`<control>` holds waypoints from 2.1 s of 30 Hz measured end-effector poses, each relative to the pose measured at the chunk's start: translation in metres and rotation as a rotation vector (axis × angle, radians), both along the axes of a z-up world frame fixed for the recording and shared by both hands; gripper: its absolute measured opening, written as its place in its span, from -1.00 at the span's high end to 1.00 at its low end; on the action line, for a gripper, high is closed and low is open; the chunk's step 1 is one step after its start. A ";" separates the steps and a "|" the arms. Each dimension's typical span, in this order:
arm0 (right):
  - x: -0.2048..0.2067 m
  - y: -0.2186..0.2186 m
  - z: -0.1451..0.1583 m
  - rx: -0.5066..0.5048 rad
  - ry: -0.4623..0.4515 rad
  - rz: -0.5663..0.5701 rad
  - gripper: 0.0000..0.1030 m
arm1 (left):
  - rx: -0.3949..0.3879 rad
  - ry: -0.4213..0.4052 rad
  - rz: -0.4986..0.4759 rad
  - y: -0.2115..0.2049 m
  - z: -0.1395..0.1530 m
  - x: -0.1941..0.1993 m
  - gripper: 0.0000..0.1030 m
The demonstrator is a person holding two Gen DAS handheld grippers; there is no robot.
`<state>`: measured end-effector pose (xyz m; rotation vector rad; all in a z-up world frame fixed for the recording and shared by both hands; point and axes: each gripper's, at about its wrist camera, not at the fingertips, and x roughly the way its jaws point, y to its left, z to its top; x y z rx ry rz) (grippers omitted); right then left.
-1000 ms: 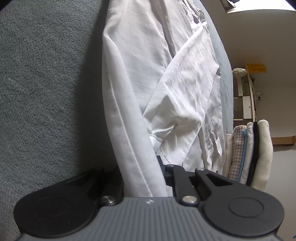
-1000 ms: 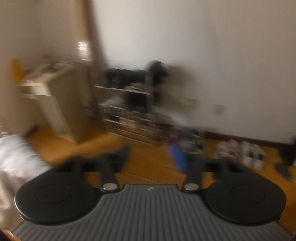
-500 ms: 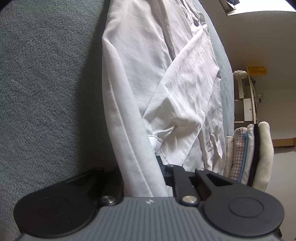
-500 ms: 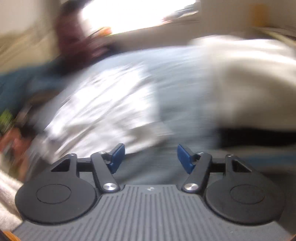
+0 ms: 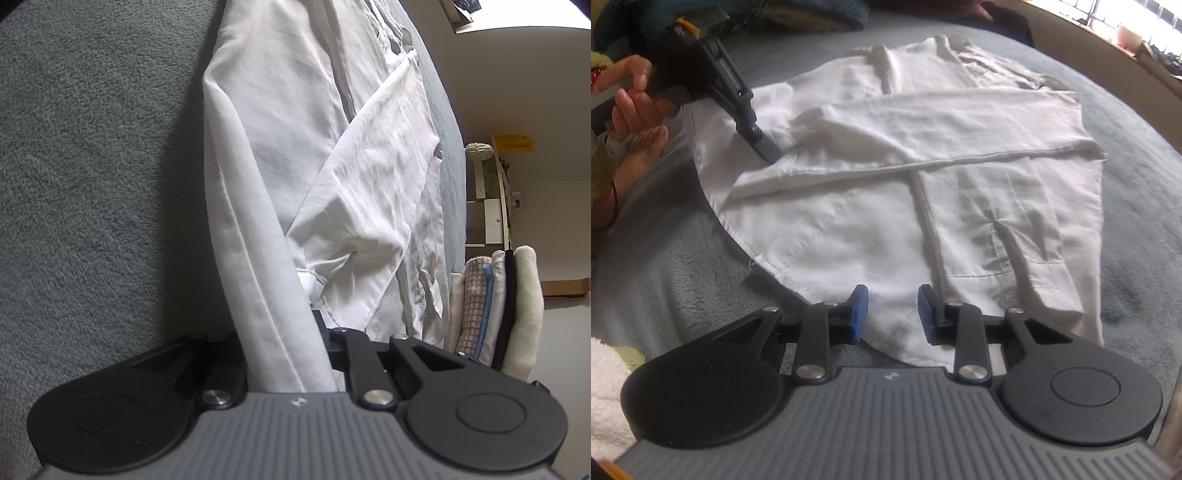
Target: Fold clothes
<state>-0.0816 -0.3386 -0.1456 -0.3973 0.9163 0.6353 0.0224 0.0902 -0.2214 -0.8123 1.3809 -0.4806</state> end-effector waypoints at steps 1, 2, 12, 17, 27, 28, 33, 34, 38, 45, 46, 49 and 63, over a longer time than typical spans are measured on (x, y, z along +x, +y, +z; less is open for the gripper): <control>0.001 0.001 -0.003 -0.008 0.008 0.010 0.48 | -0.004 0.003 0.001 -0.001 -0.001 -0.002 0.77; 0.003 0.001 -0.006 -0.016 0.017 0.019 0.48 | -0.006 0.004 0.001 0.001 -0.001 -0.007 0.77; 0.011 -0.008 -0.012 0.048 0.094 -0.027 1.00 | -0.017 0.012 0.009 -0.032 -0.002 -0.003 0.77; -0.004 -0.025 0.005 0.102 0.081 -0.081 1.00 | -0.016 0.009 0.013 -0.040 -0.003 -0.005 0.77; -0.058 -0.105 0.047 0.184 0.024 -0.316 1.00 | -0.010 0.011 0.017 -0.047 -0.002 -0.011 0.77; -0.066 -0.122 0.052 0.185 0.016 -0.371 1.00 | -0.008 0.010 0.016 -0.047 -0.001 -0.011 0.77; -0.120 -0.246 0.088 0.155 -0.049 -0.756 1.00 | -0.002 0.014 0.013 -0.051 0.000 -0.007 0.77; -0.134 -0.276 0.097 0.149 -0.075 -0.852 1.00 | -0.002 0.016 0.014 -0.052 0.001 -0.005 0.77; -0.204 -0.391 0.128 0.075 -0.223 -1.313 1.00 | -0.005 0.025 0.018 -0.055 0.001 -0.002 0.77; -0.290 -0.500 0.123 -0.129 -0.182 -2.187 -0.36 | 0.013 0.011 0.011 -0.071 0.007 0.011 0.77; -0.297 -0.504 0.118 -0.098 -0.177 -2.237 -0.61 | 0.013 0.012 0.012 -0.074 0.007 0.012 0.77; -0.306 -0.510 0.101 -0.055 -0.145 -2.312 -0.61 | 0.016 0.014 0.011 -0.077 0.007 0.015 0.77; -0.233 -0.382 0.149 -0.256 -0.926 -2.045 -0.61 | 0.026 0.009 0.011 -0.082 0.010 0.027 0.77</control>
